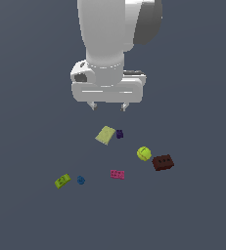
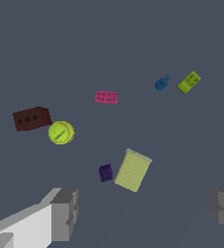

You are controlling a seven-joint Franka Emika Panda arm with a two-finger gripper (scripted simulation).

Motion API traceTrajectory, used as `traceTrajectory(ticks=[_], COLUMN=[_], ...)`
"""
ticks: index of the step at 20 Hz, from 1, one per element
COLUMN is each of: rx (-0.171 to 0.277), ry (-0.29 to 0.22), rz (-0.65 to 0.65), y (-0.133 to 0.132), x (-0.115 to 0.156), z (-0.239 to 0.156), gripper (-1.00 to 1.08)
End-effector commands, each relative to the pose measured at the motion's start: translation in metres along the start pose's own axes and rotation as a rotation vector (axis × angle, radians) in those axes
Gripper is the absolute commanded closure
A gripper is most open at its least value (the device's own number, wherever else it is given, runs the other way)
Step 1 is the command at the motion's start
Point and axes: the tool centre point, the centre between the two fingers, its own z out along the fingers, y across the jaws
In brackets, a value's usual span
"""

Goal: Pick up a designated object from a clutter of objects.

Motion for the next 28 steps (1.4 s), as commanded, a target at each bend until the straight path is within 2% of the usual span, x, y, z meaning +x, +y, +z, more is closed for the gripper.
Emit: traceTrajectory(ticks=[1,9,16,22,28], rx=[0.000,-0.022,-0.021,-0.015,-0.008], ry=[0.000,0.037,0.037,0.035,0.031], rz=[0.000,-0.012,-0.003,0.051,0.145], y=[0.000,0.012,0.014,0.024,0.042], x=[0.000,0.005,0.009,0.025,0.053], z=[0.000,-0.013,-0.012,-0.001,0.019], gripper=[-0.92,-0.92,-0.92,-0.92,-0.92])
